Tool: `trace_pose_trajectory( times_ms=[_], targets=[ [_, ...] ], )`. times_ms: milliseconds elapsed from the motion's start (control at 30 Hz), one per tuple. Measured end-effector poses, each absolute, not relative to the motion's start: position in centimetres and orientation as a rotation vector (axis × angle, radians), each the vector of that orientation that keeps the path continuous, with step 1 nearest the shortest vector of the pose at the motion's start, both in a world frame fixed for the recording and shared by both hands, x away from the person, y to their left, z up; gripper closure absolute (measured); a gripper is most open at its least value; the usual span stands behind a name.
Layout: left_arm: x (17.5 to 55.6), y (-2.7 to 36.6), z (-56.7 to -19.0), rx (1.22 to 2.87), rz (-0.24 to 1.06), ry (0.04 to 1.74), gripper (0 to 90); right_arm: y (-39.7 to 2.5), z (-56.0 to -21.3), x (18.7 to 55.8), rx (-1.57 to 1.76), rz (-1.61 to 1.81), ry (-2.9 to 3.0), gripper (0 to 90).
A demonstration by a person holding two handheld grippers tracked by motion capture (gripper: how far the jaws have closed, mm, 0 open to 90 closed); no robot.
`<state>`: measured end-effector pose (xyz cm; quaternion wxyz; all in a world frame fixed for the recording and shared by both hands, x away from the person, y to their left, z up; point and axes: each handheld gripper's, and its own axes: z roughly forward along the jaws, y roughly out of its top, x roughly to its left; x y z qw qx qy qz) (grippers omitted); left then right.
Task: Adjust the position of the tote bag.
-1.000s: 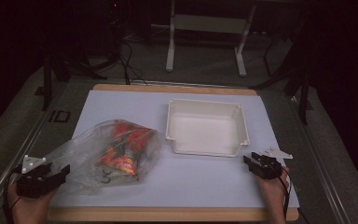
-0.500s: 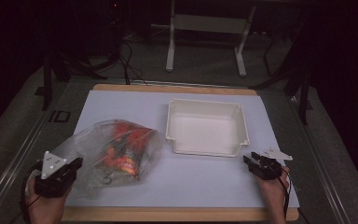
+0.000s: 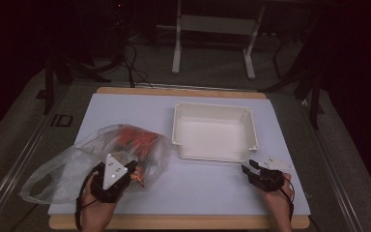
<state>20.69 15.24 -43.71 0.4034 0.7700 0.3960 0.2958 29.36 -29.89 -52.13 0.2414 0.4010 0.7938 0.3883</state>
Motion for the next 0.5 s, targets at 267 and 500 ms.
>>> trace_pose_trajectory(
  times_ms=[267,500],
  targets=[
    [21.0,10.9,-44.5,1.946,0.653,0.879,87.5,-27.1,-51.5,28.9,0.992,1.096,2.225,58.8],
    [20.4,8.2,-45.0,1.95,0.581,0.784,86.8,-25.2,-51.1,28.8,0.93,1.12,2.259,58.8]
  ],
)
